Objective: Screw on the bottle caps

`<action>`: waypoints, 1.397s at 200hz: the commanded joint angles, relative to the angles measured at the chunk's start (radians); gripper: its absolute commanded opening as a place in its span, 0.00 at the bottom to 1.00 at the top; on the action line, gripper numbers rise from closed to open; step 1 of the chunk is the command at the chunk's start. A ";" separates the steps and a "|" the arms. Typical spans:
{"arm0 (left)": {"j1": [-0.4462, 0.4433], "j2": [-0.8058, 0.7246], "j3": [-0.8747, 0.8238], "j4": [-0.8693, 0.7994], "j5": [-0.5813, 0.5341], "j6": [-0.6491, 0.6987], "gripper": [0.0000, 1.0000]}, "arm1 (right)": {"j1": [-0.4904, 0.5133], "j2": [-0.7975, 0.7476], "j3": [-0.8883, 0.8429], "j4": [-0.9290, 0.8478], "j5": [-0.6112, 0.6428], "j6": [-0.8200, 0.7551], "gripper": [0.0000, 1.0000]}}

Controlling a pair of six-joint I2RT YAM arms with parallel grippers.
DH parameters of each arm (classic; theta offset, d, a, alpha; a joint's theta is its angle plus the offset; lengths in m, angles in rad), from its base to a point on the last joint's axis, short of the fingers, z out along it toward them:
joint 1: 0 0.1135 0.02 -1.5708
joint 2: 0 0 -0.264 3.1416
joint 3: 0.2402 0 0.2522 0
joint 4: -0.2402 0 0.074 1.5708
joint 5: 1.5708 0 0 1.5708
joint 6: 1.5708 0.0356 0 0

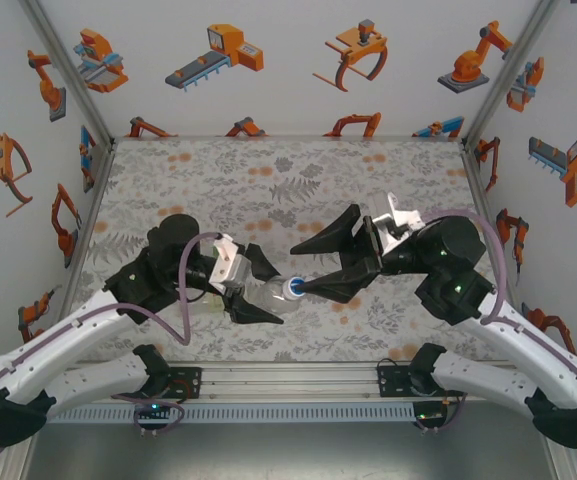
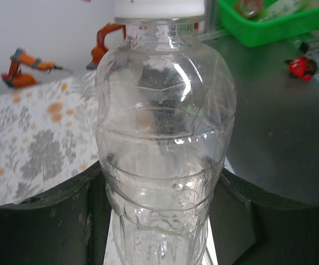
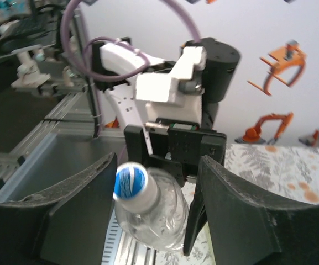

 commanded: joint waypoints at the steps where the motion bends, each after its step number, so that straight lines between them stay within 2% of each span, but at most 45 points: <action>1: -0.009 0.001 0.056 0.034 0.129 -0.020 0.00 | 0.006 0.007 -0.008 0.148 -0.183 -0.035 0.53; 41: -0.011 0.018 0.075 0.015 0.157 -0.012 0.00 | 0.010 0.028 -0.004 0.235 -0.220 0.006 0.51; 77: -0.012 0.036 0.094 0.003 0.159 -0.028 0.00 | 0.039 0.064 0.021 0.235 -0.255 0.011 0.51; 103: -0.012 0.052 0.106 -0.013 0.174 -0.028 0.00 | 0.060 0.082 0.034 0.245 -0.263 0.011 0.46; 172: -0.012 0.060 0.103 -0.017 0.179 -0.021 0.00 | 0.105 0.102 0.067 0.254 -0.263 0.011 0.48; 213: -0.012 0.061 0.105 -0.033 0.177 -0.015 0.00 | 0.115 0.117 0.077 0.254 -0.276 0.008 0.43; 245: -0.012 0.062 0.108 -0.052 0.178 -0.007 0.00 | 0.116 0.122 0.080 0.227 -0.281 -0.002 0.26; 269: -0.011 0.055 0.109 -0.056 0.168 0.001 0.00 | 0.116 0.101 0.083 0.074 -0.226 -0.102 0.00; 279: -0.011 0.050 0.108 -0.063 0.151 0.011 0.00 | 0.116 0.085 0.078 0.011 -0.178 -0.148 0.00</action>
